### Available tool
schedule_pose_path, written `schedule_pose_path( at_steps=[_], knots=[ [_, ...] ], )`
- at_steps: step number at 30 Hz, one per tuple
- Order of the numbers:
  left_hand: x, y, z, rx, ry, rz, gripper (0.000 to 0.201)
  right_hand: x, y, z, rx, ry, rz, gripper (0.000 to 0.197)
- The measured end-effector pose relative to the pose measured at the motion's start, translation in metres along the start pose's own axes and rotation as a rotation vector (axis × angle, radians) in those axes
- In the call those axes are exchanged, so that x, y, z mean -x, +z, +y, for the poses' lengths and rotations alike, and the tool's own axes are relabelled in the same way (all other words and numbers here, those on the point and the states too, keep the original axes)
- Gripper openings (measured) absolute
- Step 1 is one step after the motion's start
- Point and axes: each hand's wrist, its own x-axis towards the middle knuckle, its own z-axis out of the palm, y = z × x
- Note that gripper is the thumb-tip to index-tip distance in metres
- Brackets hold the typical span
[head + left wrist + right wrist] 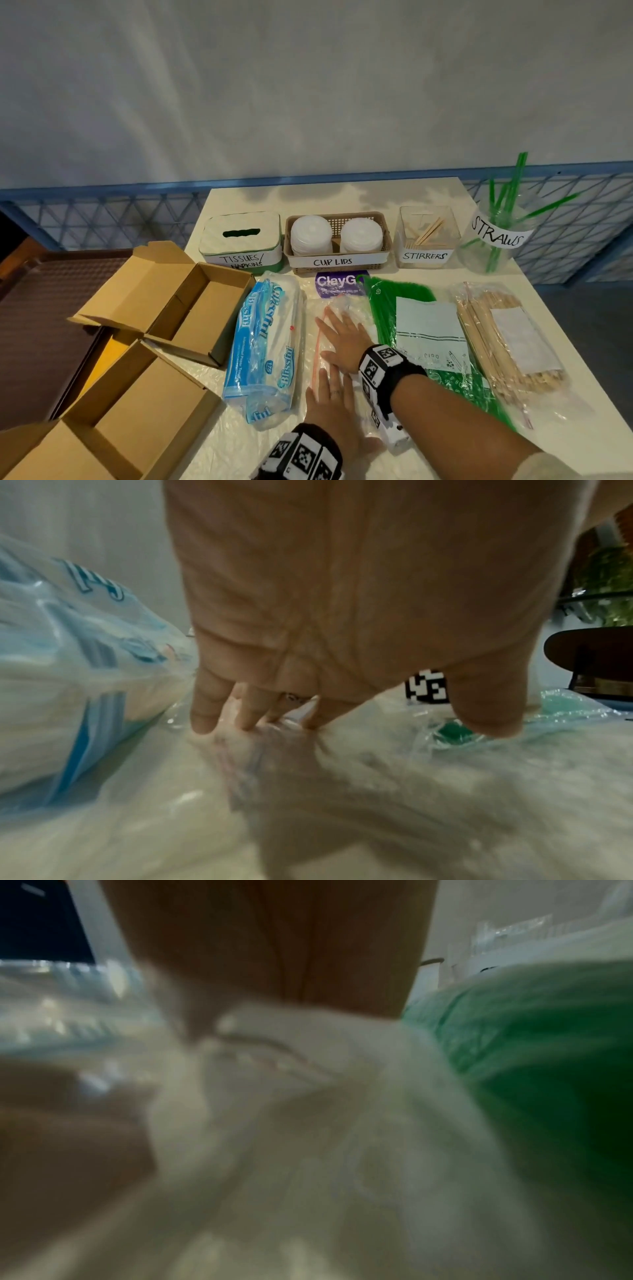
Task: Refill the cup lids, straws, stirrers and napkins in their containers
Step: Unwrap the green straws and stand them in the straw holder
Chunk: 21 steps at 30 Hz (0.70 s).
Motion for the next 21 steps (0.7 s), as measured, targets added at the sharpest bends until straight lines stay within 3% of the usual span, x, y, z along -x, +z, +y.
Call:
schedule_pose_path(
  at_steps=[3,7,10,12,14,16,18,21],
  knots=[
    [0.008,-0.014,-0.004,-0.085,0.000,0.032,0.101,0.012,-0.017,0.000,-0.165,-0.031,0.141,0.053],
    [0.016,-0.045,-0.016,-0.016,0.082,0.058,0.080,0.045,-0.038,0.006,-0.388,0.005,0.487,0.031],
    [0.013,-0.071,-0.015,0.239,0.207,0.303,0.043,0.077,-0.049,0.026,-0.426,0.099,0.705,0.024],
    [0.008,-0.086,-0.004,0.398,0.269,0.439,0.030,0.096,-0.047,0.047,-0.395,0.220,0.795,0.028],
    [0.000,-0.094,0.010,0.496,0.283,0.447,0.031,0.111,-0.041,0.068,-0.303,0.389,0.738,0.041],
    [-0.009,-0.092,0.025,0.541,0.253,0.363,0.045,0.120,-0.032,0.083,-0.242,0.517,0.594,0.056],
    [-0.019,-0.084,0.034,0.567,0.194,0.280,0.058,0.123,-0.024,0.091,-0.221,0.567,0.486,0.066],
    [-0.033,-0.073,0.039,0.571,0.119,0.240,0.065,0.121,-0.019,0.098,-0.234,0.565,0.444,0.073]
  ],
)
